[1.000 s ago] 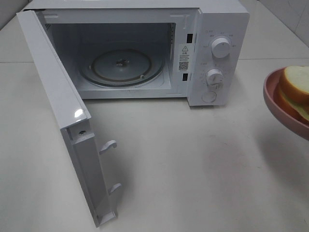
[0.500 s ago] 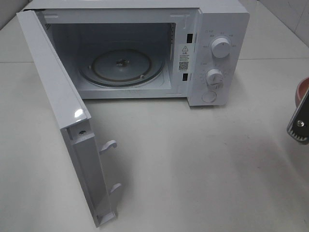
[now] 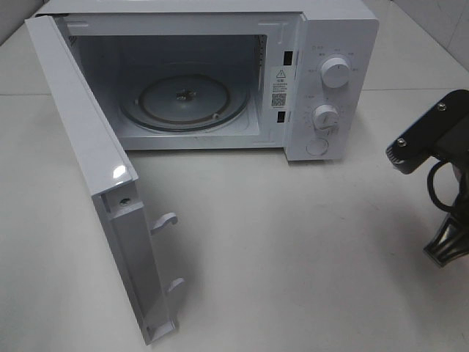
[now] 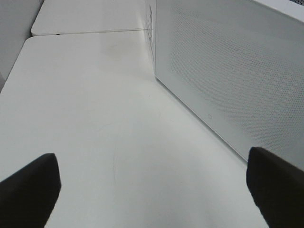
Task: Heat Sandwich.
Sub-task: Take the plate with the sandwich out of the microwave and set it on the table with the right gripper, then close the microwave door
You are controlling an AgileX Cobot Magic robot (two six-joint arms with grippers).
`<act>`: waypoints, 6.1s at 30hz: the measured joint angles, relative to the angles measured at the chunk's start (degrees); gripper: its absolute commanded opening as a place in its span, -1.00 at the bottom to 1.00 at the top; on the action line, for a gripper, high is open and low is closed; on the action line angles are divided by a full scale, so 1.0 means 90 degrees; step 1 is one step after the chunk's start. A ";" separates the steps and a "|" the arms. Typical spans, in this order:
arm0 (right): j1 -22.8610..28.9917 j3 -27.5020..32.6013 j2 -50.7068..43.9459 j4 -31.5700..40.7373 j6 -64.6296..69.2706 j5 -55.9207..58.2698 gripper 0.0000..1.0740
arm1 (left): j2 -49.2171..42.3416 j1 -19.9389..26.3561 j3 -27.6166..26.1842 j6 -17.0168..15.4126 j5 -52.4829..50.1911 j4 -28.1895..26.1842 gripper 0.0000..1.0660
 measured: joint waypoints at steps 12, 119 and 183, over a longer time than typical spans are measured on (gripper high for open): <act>-0.0700 -0.0713 0.1267 -0.0153 0.0452 -0.0013 -1.00 | 0.0000 0.0000 0.0000 0.0000 0.0000 0.0000 0.94; -0.2215 -0.0783 -0.1534 0.3393 -0.2769 -0.0656 0.46 | 0.0000 0.0000 0.0000 0.0000 0.0000 0.0000 0.94; -0.4291 0.0872 -0.8365 0.4679 -0.4055 0.0267 0.42 | 0.0000 0.0000 0.0000 0.0000 0.0000 0.0000 0.94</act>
